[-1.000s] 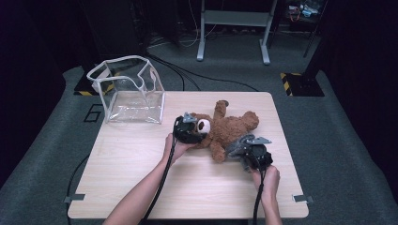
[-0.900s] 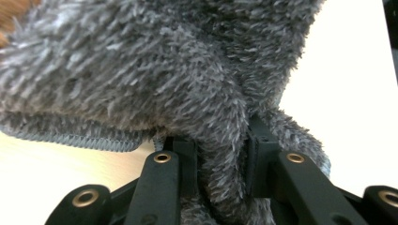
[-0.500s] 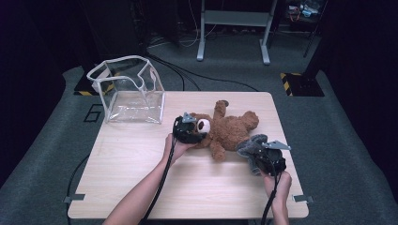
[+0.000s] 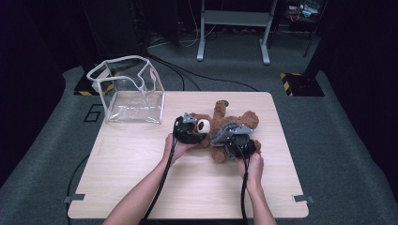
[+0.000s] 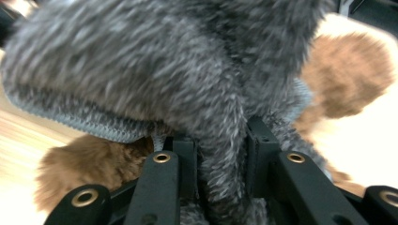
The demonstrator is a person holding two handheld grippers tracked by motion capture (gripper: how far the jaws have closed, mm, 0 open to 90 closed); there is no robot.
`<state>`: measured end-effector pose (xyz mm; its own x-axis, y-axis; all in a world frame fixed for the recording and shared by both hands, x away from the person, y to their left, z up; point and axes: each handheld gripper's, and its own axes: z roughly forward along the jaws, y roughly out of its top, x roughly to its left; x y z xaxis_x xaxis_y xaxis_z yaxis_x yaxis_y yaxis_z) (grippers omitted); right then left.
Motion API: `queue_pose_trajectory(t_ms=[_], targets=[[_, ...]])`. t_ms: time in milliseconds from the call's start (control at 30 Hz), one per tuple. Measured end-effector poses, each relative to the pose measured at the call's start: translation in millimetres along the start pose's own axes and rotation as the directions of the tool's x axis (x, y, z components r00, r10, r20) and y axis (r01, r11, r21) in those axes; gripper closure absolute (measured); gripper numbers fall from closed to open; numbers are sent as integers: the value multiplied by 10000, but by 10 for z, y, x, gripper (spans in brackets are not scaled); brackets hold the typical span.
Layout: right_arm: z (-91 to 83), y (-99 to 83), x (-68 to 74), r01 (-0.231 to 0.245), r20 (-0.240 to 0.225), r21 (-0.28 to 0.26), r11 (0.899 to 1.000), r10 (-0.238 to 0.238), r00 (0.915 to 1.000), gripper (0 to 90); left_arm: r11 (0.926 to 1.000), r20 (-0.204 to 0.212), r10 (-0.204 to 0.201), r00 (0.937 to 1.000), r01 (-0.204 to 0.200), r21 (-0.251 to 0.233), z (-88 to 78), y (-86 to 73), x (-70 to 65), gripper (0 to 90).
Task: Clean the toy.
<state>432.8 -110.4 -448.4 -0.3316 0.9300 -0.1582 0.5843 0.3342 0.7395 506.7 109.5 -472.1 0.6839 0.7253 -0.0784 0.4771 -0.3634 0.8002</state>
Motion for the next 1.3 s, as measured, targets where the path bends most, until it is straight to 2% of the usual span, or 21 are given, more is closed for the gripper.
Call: queue_pose_trajectory(t_ms=[100,200,233,267,433,467,533,600,633,667,700,767,867,933,1033,1100,1200,1300], targets=[[20,-109,27,26,1,128,9999,-26,10000,714,10000,9,82,10000,-82,5,6,-10,-10,395],[28,-216,38,293,88,465,9985,-297,9995,716,10000,10,57,10000,-57,19,5,-12,-12,395],[36,-248,42,212,99,671,9975,-219,9997,717,10000,15,49,10000,-49,11,5,-12,-11,395],[48,-272,25,330,67,805,9962,-336,9994,718,10000,43,27,10000,-27,-2,5,-14,-8,395],[99,-418,-53,207,-199,1855,9824,-173,9997,716,10000,69,-14,10000,14,-51,7,-16,-4,395],[93,-442,-83,184,-248,1895,9817,-140,9996,716,10000,65,-34,10000,35,-56,6,-17,-3,395],[28,-468,-138,-100,-408,1752,9845,174,9990,716,10000,48,-63,10000,63,-63,5,-18,1,395],[-78,-455,-195,-486,-633,1336,9898,575,9963,715,9998,54,-138,9999,139,-138,9,-21,6,395],[-152,-436,-232,-846,-831,938,9920,925,9922,714,9998,45,-138,9999,139,-106,8,-20,12,395],[-252,-399,-285,-1218,-1246,430,9916,1263,9841,713,9998,47,-140,9999,141,-106,8,-19,12,395],[-321,-361,-319,-1258,-1405,49,9920,1252,9821,712,9998,51,-164,9999,164,-142,11,-20,7,395],[-432,-255,-323,-1296,-1268,-494,9903,1225,9843,712,9998,48,-145,9999,145,-111,9,-20,5,396],[-465,-87,-271,-1001,-1097,-801,9918,910,9898,709,9999,6,-125,9999,125,-67,8,-17,1,395],[-388,-2,-217,-641,-835,-663,9957,585,9948,706,9999,28,-103,9999,104,-80,9,-15,4,395],[-188,36,-155,-508,-576,-128,9986,500,9971,702,9999,23,-95,10000,95,-60,8,-15,4,396],[-43,-3,-113,-416,-486,178,9990,424,9979,701,10000,8,-70,10000,70,-62,9,-15,0,396],[12,-88,-50,-157,-307,225,9996,164,9994,703,10000,23,-20,10000,21,-62,10,-18,-4,396],[23,-171,-6,14,-189,615,9981,-2,9998,707,10000,10,-49,10000,49,-79,9,-20,-11,396]])
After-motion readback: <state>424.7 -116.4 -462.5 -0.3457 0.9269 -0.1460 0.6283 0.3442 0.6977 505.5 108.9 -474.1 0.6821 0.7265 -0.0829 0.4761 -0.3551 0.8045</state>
